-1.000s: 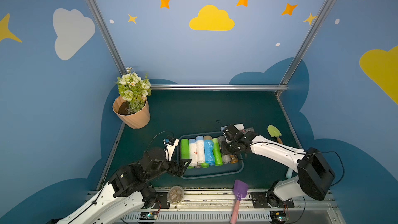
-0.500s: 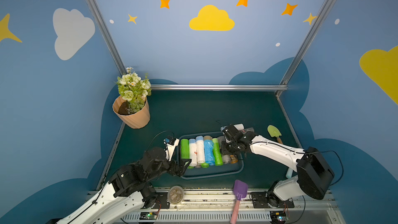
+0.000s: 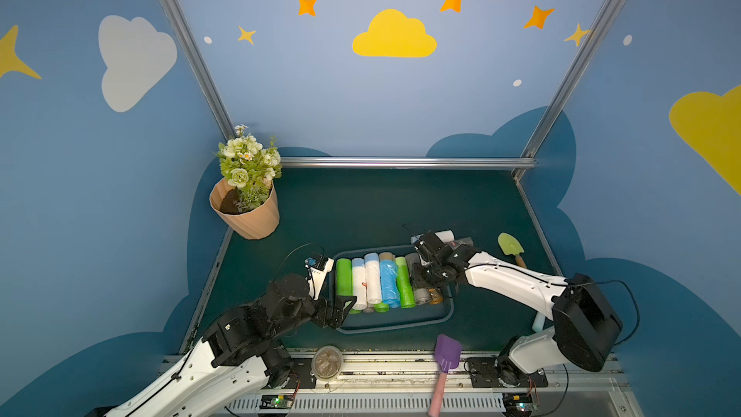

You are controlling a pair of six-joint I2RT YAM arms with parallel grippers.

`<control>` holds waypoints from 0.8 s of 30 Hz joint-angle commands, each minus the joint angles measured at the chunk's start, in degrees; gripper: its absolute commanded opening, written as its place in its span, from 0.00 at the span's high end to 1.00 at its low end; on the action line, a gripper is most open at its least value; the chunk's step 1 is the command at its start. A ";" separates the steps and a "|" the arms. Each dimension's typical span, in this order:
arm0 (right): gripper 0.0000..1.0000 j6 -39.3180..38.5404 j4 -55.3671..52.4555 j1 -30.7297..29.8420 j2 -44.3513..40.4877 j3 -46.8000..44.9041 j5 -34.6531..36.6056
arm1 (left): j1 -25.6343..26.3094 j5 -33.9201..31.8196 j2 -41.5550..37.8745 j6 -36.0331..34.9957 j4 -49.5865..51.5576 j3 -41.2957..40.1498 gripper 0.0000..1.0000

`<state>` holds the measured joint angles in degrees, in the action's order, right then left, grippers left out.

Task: Put the roll of trash bags into the storage box
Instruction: Place the roll of trash bags in the storage box.

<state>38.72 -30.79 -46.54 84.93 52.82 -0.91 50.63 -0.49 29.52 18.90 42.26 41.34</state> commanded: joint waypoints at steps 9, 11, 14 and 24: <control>0.55 -0.56 -0.38 -1.03 -0.80 1.97 0.93 | -0.20 0.45 0.15 -0.57 -0.67 -0.12 0.00; 0.53 -0.99 -1.04 -1.61 -1.72 2.53 1.97 | -0.18 0.49 0.10 -0.55 -0.69 -0.12 0.00; 0.50 -1.41 -1.68 -2.49 -2.07 3.32 3.03 | -0.18 0.66 0.19 -0.62 -0.69 -0.12 0.00; 0.46 -1.72 -3.06 -4.08 -1.65 4.53 5.94 | -0.17 0.75 0.19 -0.62 -0.69 -0.08 0.00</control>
<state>37.26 -33.71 -49.63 83.94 55.72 4.16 50.63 -0.25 29.54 18.87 42.26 41.34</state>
